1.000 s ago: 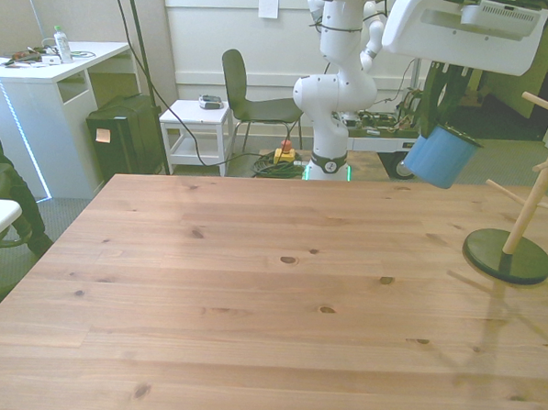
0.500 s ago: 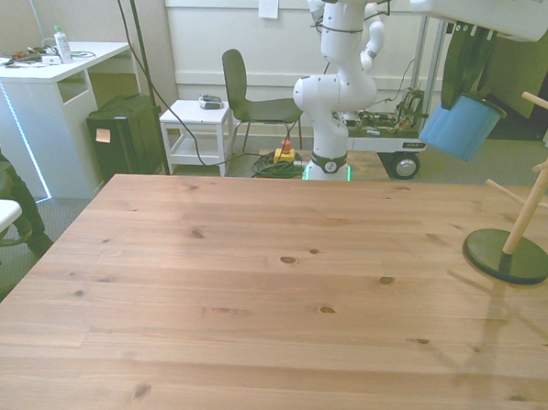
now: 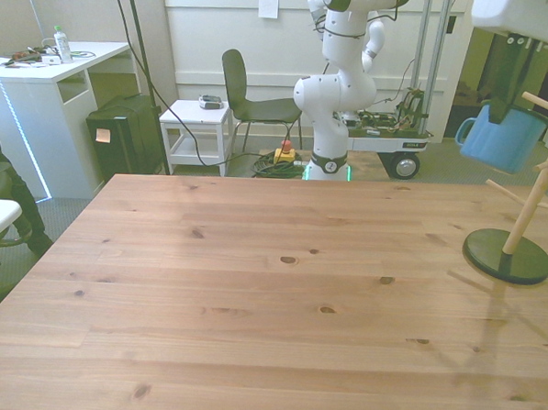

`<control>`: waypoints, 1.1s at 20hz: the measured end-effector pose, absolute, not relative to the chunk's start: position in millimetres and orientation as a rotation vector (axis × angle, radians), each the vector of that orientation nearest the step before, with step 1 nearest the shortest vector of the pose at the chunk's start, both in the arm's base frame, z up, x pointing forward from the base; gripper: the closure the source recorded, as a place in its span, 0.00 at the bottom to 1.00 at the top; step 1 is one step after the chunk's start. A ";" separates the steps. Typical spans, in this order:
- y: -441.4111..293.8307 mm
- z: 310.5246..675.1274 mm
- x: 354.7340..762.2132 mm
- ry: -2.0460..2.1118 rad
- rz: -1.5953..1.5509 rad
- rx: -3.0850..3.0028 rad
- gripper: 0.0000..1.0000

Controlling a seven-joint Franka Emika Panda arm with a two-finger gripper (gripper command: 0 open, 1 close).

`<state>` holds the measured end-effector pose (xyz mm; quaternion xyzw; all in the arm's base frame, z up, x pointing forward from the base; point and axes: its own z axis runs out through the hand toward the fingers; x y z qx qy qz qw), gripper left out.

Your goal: Hang the mug

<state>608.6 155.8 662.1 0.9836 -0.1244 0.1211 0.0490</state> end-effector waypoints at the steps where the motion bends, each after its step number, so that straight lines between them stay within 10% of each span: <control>1: 160.7 659.2 612.6 -0.370 0.367 3.000 1.00; 22: 226.6 630.1 626.6 -0.311 0.318 3.020 1.00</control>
